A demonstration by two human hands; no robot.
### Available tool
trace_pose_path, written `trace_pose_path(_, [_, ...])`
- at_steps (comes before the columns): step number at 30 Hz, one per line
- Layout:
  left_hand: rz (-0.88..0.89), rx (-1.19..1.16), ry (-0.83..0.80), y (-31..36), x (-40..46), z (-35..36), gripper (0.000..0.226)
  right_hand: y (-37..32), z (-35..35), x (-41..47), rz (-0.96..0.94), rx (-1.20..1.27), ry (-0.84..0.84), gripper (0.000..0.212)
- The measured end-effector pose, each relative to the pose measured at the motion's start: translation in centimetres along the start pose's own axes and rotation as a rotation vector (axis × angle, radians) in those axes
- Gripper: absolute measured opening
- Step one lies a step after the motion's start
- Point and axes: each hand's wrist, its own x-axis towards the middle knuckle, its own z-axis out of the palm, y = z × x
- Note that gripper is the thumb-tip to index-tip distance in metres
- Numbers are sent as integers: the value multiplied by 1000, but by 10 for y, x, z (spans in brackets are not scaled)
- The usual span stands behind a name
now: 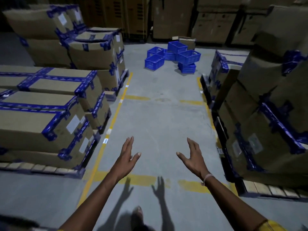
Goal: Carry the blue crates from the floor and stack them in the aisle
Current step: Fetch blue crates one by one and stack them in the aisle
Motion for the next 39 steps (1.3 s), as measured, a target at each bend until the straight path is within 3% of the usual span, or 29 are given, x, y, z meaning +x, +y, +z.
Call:
trace_pose_path(8, [2, -18, -112, -24, 173, -54, 71, -16, 16, 140, 60, 85, 121, 86])
trace_pose_path(16, [58, 12, -188, -34, 348, -49, 70, 8, 16, 286, 119, 128, 197, 85])
trace_pose_path(24, [8, -43, -131, -33, 547, -26, 73, 55, -20, 496, 130, 126, 207, 86])
trace_pose_path(32, [-60, -66, -41, -16, 727, -24, 73, 53, -73, 711, 102, 72, 120, 86])
trace_pose_path(39, [-93, -89, 19, -56, 874, -27, 74, 64, -68, 884, 93, 35, 68, 86])
